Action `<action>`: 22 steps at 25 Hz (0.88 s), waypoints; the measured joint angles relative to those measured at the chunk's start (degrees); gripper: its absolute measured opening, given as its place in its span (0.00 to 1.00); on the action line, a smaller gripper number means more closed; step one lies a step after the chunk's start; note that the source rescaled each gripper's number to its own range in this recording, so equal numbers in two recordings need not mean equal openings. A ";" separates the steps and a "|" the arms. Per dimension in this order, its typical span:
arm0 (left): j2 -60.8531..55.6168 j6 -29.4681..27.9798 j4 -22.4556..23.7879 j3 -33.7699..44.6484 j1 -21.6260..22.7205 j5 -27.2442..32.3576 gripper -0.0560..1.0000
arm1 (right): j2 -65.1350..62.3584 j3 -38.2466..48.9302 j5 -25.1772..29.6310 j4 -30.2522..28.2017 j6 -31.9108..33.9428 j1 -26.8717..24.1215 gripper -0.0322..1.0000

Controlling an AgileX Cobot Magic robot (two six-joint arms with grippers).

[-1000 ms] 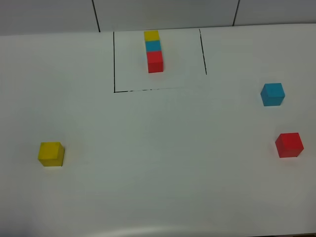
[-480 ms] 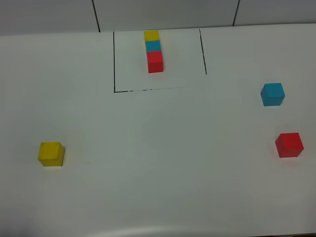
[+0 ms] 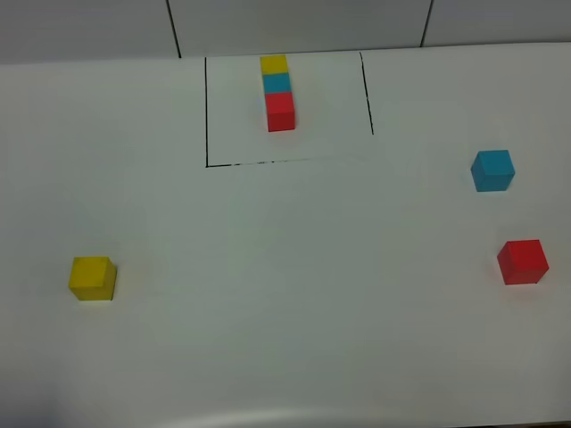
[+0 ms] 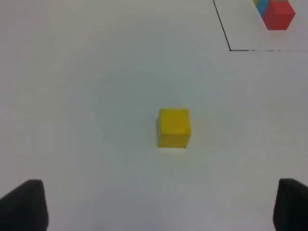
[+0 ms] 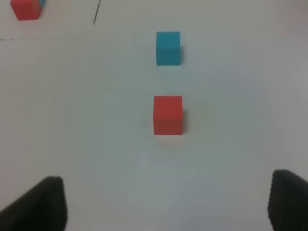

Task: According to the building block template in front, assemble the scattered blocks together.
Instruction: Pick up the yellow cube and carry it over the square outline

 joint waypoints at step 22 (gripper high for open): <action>46.77 0.01 -1.08 -11.74 0.00 -8.03 0.99 | 0.00 0.00 0.00 0.13 0.00 0.00 0.75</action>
